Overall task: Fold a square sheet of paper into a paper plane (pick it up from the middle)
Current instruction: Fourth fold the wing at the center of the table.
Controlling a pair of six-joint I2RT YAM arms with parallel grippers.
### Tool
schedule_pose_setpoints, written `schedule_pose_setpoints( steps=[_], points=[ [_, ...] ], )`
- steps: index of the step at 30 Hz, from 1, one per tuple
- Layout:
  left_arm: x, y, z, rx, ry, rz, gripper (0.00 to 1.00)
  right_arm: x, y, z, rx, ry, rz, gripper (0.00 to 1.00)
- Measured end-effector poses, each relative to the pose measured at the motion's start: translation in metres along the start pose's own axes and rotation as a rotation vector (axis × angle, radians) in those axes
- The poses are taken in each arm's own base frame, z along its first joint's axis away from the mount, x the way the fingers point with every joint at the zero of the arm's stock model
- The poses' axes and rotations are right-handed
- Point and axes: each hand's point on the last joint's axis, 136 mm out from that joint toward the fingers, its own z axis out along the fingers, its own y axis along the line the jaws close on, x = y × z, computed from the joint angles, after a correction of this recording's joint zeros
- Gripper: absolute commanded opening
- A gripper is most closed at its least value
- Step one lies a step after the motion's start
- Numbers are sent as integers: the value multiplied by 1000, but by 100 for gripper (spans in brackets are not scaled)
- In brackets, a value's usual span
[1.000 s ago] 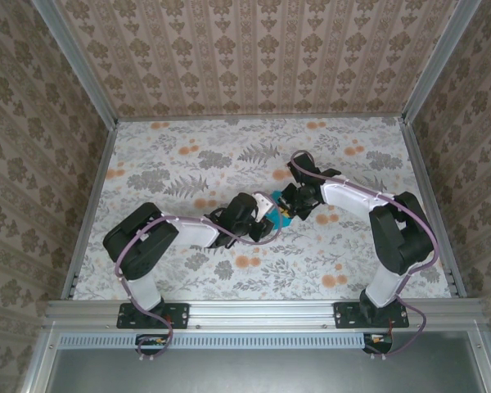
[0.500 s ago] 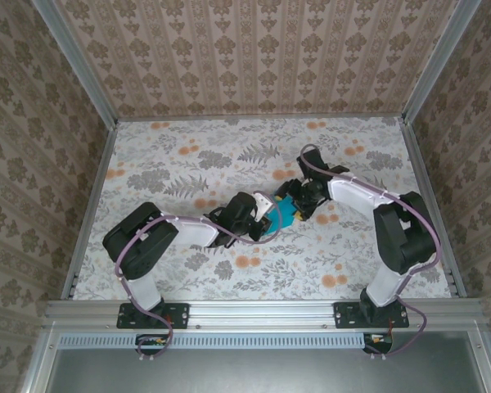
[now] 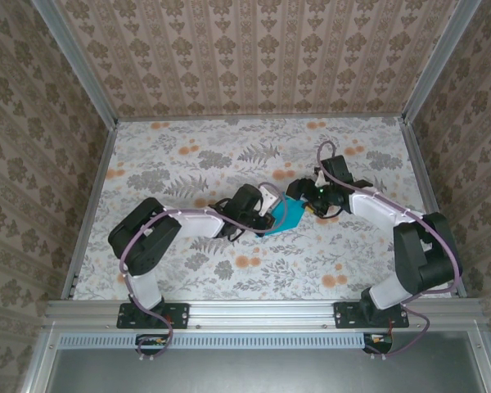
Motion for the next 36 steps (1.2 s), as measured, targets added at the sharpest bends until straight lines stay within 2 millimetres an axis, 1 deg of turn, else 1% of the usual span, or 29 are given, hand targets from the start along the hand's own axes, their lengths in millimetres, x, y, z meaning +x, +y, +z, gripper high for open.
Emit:
schedule_pose_setpoints(
  steps=[3,5,7,13,20,32,36],
  points=[
    [1,-3,1,16,29,-26,3,12,-9,6,-18,27,-8,67],
    [1,-5,3,25,48,-41,3,16,-12,8,-25,37,-11,65],
    [3,-7,4,38,68,-62,3,17,-12,10,-37,35,-22,62],
    [4,-13,8,94,120,-161,3,18,-15,13,-52,22,-44,58],
    [12,-13,10,120,157,-255,3,17,-23,18,-50,21,-36,58],
    [11,-11,9,129,158,-327,3,25,-35,38,-50,84,1,56],
    [11,-10,10,128,158,-334,3,26,-36,41,-50,96,10,55]
  ],
)
